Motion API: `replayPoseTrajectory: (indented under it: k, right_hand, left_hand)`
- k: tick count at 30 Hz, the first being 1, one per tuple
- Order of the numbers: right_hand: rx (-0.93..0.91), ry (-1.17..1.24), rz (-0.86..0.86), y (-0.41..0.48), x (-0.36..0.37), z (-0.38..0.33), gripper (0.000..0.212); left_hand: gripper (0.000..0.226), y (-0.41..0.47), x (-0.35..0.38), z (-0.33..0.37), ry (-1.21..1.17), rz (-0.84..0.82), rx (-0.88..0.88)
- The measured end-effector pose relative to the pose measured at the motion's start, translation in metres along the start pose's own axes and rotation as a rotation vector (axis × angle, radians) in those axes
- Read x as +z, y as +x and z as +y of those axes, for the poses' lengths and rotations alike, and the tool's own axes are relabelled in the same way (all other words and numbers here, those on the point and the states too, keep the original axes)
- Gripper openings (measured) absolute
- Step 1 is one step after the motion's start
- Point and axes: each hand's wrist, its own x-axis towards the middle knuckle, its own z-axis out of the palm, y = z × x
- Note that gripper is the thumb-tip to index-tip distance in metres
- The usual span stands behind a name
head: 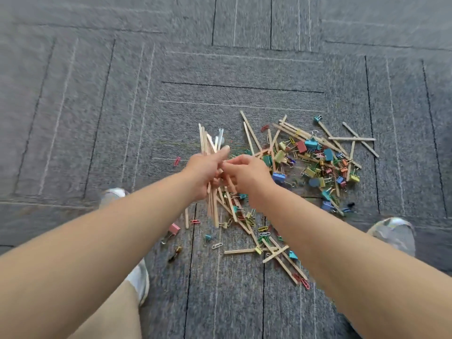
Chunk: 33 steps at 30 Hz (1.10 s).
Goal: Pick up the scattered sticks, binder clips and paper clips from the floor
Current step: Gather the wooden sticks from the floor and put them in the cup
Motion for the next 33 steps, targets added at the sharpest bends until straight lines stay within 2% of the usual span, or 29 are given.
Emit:
replayPoseTrajectory:
  k: [2, 3, 5, 7, 8, 11, 13, 15, 17, 21, 24, 27, 30, 33]
  right_hand:
    - [0.012, 0.041, -0.063, 0.006, 0.014, 0.012, 0.006]
    - [0.010, 0.003, -0.037, 0.013, 0.018, 0.019, 0.006]
    - [0.025, -0.201, 0.184, 0.034, 0.021, 0.034, 0.006]
    - [0.111, -0.413, 0.460, 0.056, 0.018, 0.048, 0.025]
    - [0.168, -0.470, 0.523, 0.064, 0.018, 0.052, 0.039]
    - [0.235, -0.574, 0.543, 0.080, 0.032, 0.062, 0.087]
    - [0.150, -0.761, 0.539, 0.085, 0.050, 0.074, 0.100]
    - [0.024, -1.016, 0.474, 0.085, 0.066, 0.088, 0.095]
    - [-0.081, -1.148, 0.423, 0.085, 0.074, 0.100, 0.078]
    - [-0.192, -1.073, 0.355, 0.081, 0.065, 0.106, 0.029]
    - [-0.216, -1.129, 0.287, 0.081, 0.047, 0.100, 0.019]
    - [-0.115, -0.918, 0.231, 0.075, 0.030, 0.080, 0.009]
    - [0.015, -0.659, 0.129, 0.058, 0.022, 0.055, 0.020]
    - [0.063, -0.491, 0.058, 0.040, 0.022, 0.041, 0.025]
  left_hand:
    - [0.031, 0.006, -0.017, -0.007, 0.000, 0.050, 0.014]
    - [0.030, 0.011, -0.025, -0.012, -0.010, 0.070, 0.016]
    - [0.029, 0.021, -0.040, -0.025, -0.012, 0.117, 0.012]
    - [0.028, 0.027, -0.055, -0.040, -0.009, 0.133, -0.014]
    - [0.027, 0.030, -0.062, -0.047, 0.005, 0.129, -0.025]
    - [0.027, 0.036, -0.086, -0.060, 0.044, 0.139, -0.036]
    - [0.027, 0.039, -0.101, -0.062, 0.010, 0.155, -0.048]
    - [0.028, 0.041, -0.114, -0.063, 0.023, 0.175, -0.042]
    - [0.030, 0.043, -0.123, -0.064, 0.035, 0.181, -0.033]
    - [0.029, 0.045, -0.122, -0.067, -0.076, 0.118, -0.050]
    - [0.028, 0.044, -0.112, -0.070, -0.060, 0.086, -0.036]
    - [0.027, 0.041, -0.107, -0.074, -0.003, 0.036, -0.030]
    - [0.027, 0.035, -0.105, -0.083, -0.009, -0.003, -0.031]
    - [0.028, 0.029, -0.105, -0.093, -0.007, -0.026, -0.046]
